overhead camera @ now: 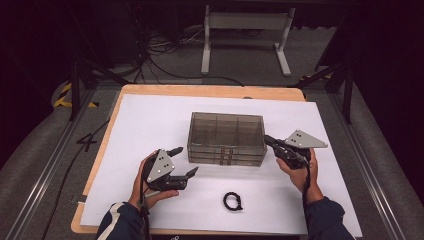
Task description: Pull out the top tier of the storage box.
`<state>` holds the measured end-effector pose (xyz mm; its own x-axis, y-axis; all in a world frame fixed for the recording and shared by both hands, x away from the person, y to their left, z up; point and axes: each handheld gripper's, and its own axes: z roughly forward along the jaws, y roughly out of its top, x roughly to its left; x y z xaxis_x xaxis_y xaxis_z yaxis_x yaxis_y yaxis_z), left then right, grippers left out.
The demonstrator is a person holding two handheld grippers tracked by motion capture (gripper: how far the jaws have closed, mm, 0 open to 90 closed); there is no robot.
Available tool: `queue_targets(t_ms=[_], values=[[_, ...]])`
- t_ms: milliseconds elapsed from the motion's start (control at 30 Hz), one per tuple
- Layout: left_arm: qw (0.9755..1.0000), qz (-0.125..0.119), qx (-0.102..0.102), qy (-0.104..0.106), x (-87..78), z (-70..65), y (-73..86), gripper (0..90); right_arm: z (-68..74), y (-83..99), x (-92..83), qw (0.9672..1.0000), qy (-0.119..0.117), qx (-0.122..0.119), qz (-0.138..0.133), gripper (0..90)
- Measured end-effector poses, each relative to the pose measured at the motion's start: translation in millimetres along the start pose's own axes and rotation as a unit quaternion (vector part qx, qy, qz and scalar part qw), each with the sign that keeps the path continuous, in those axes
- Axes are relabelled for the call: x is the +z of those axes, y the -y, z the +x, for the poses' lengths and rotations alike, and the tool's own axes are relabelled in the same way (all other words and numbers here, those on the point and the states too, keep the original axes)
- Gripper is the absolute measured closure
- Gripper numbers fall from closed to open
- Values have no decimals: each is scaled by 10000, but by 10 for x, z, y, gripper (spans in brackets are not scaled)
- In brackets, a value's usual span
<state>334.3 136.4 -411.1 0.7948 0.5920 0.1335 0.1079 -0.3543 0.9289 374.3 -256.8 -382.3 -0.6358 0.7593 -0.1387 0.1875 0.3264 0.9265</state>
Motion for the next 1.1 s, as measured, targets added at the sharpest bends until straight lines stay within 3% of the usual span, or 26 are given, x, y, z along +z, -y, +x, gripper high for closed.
queue_targets(t_ms=[200, 733, 833, 867, 967, 1100], values=[[10000, 14, 32, 14, 60, -41, -13, 243, 31, 4, 21, 9999, 91, -80, -25, 900], [9989, 134, 434, 147, 304, -246, -123, 281, 31, 30, 34, 9998, 136, 95, -119, 900], [9979, 170, 603, 180, 379, -284, -167, 326, 25, 32, 31, 9998, 111, 113, -118, 900], [9979, 170, 603, 180, 379, -284, -167, 391, 25, 32, 31, 9998, 111, 113, -118, 900], [9964, 197, 825, 85, 446, -331, -205, 423, 21, 34, 26, 9998, 64, 154, -122, 900], [9952, 184, 959, -52, 536, -399, -243, 480, 19, 37, 18, 9998, 47, 141, -120, 900]])
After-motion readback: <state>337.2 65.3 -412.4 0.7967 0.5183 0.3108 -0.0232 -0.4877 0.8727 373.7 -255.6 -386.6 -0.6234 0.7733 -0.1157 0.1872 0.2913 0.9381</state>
